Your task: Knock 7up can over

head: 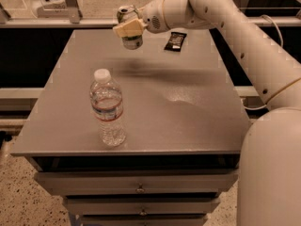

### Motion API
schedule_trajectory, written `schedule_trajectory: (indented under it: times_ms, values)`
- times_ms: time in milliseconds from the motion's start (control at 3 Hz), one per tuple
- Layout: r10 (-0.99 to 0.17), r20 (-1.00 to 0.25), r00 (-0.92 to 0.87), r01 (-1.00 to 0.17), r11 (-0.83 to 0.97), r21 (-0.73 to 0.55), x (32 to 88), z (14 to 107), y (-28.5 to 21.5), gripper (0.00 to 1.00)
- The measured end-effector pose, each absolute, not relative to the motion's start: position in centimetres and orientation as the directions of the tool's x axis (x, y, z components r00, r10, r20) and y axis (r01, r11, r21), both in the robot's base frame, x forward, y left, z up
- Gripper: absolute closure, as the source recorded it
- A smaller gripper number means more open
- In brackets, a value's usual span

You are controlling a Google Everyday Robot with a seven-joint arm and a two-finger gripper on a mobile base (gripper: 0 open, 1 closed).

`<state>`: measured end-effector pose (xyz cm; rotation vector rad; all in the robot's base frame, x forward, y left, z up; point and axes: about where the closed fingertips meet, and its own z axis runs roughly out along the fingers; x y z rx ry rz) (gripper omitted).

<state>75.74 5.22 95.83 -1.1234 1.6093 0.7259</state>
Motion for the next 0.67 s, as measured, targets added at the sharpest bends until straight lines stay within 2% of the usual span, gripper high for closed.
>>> schedule_trajectory:
  times_ms: [333,667]
  values:
    - [-0.402,-0.915,-0.024,-0.955,0.28,-0.098,72.7,97.1,3.4,1.0]
    - [-0.561,-0.827,0.042,-0.982,0.131,-0.139,69.2,97.3,2.0,1.0]
